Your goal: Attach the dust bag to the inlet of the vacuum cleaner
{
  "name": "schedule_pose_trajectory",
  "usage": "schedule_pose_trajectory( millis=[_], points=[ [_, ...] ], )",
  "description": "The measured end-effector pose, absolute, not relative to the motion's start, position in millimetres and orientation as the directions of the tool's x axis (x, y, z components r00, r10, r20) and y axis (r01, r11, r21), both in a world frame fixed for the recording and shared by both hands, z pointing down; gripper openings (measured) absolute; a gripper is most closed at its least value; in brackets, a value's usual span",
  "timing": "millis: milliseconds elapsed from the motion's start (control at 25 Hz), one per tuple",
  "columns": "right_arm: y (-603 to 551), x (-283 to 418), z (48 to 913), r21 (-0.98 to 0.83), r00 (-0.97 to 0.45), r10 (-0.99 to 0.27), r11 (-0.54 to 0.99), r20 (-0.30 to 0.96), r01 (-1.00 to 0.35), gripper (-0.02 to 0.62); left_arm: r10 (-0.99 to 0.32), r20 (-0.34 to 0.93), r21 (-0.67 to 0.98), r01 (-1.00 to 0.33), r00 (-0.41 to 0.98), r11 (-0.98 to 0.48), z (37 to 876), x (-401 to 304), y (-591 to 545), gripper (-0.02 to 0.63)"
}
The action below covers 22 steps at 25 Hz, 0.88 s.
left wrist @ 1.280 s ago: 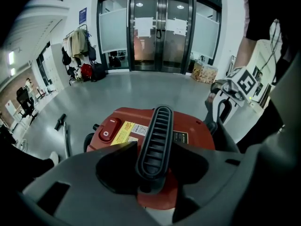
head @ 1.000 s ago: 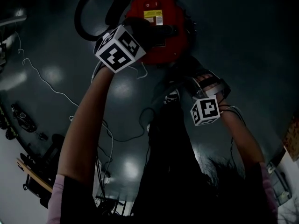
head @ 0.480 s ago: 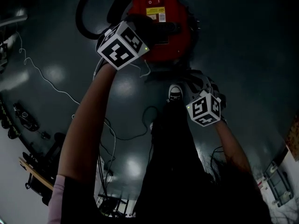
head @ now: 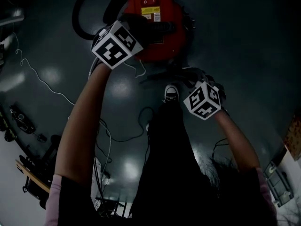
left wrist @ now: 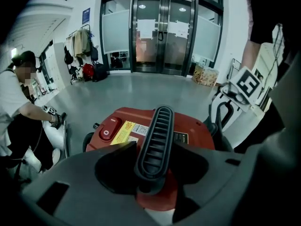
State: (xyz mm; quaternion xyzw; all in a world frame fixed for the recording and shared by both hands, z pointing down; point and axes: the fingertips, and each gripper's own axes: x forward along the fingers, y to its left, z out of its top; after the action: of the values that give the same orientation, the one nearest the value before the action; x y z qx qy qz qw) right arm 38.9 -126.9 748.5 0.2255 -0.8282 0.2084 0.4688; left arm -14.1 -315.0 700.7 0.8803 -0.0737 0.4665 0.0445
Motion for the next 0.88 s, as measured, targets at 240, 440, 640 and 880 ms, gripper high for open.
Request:
schedule_pose_trajectory(
  millis=[240, 440, 640, 880],
  points=[
    [-118.8, 45.6, 758.7, -0.120, -0.403, -0.012, 0.946, 0.915, -0.302, 0.081, -0.083, 0.830, 0.016, -0.173, 0.552, -0.985, 701.1, -16.5, -316.4, 0.192],
    [-115.6, 42.2, 763.3, -0.079, -0.380, -0.032, 0.959, 0.925, -0.272, 0.071, -0.082, 0.825, 0.020, -0.174, 0.559, -0.985, 704.1, -17.5, -316.0, 0.193],
    [-113.7, 39.3, 755.1, 0.206, -0.352, -0.231, 0.973, 0.907, -0.107, 0.060, -0.080, 0.818, 0.023, -0.172, 0.570, -0.985, 702.2, -14.0, -316.1, 0.195],
    [-124.6, 34.4, 761.7, 0.011, -0.430, -0.160, 0.945, 0.889, -0.328, 0.060, -0.083, 0.811, 0.025, -0.176, 0.580, -0.984, 706.9, -18.7, -318.0, 0.196]
  ],
)
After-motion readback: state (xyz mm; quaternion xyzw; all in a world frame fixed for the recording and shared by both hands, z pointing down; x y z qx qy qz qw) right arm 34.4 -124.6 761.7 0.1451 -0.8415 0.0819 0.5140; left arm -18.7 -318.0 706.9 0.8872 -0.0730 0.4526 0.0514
